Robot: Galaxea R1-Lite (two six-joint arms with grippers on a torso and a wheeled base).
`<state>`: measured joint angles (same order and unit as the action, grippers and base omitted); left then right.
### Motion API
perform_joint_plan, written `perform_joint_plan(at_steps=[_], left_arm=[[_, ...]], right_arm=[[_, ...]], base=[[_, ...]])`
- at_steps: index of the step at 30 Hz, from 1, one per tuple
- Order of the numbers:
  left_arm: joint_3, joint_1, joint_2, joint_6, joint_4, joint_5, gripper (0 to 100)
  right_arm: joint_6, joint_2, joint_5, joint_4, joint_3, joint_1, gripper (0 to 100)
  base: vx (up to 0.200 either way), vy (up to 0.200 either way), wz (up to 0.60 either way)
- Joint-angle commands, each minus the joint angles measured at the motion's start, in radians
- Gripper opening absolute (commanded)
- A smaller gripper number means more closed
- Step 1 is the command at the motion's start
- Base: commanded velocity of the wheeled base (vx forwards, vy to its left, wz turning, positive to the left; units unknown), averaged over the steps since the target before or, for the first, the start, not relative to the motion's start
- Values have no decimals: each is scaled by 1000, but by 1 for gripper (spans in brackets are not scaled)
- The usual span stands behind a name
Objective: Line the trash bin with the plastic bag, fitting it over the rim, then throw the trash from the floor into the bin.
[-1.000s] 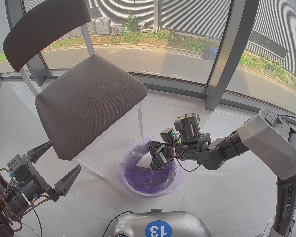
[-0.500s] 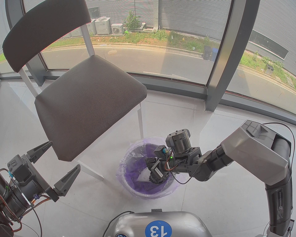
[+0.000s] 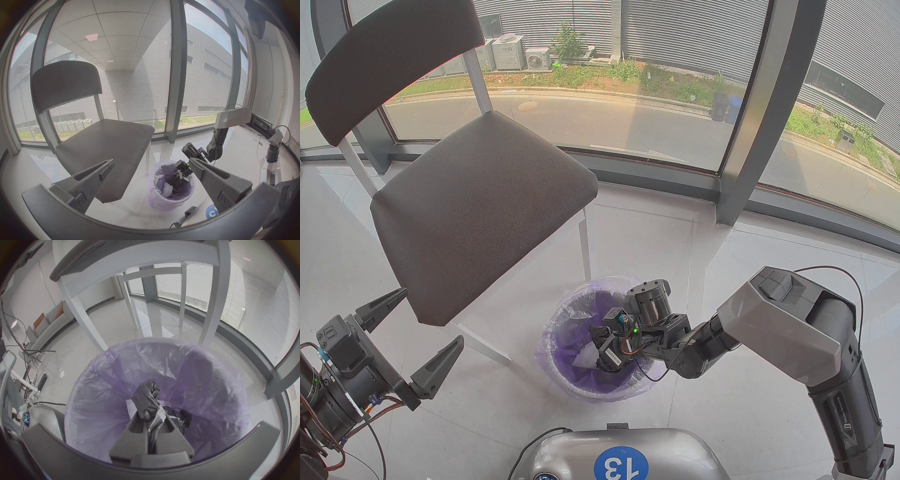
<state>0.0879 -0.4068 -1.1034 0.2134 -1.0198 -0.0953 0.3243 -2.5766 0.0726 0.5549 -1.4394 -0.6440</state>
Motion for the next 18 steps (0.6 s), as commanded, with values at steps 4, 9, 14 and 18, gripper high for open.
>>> perform_joint_plan(at_steps=[4,9,14,18], left_arm=[[-2,0,0,0,0,0,100],[-2,0,0,0,0,-1,100],[-4,0,2,0,0,-1,100],[-4,0,2,1,0,-1,100]], right_arm=[[2,-83,0,-7,-73,-5,0],[22,-86,-2,-10,-65,4,0],[55,-77,-7,-27,-35,40,0],[78,-51,-7,-52,4,66,0]], base=[[0,0,0],[0,0,0],[0,0,0],[0,0,0]])
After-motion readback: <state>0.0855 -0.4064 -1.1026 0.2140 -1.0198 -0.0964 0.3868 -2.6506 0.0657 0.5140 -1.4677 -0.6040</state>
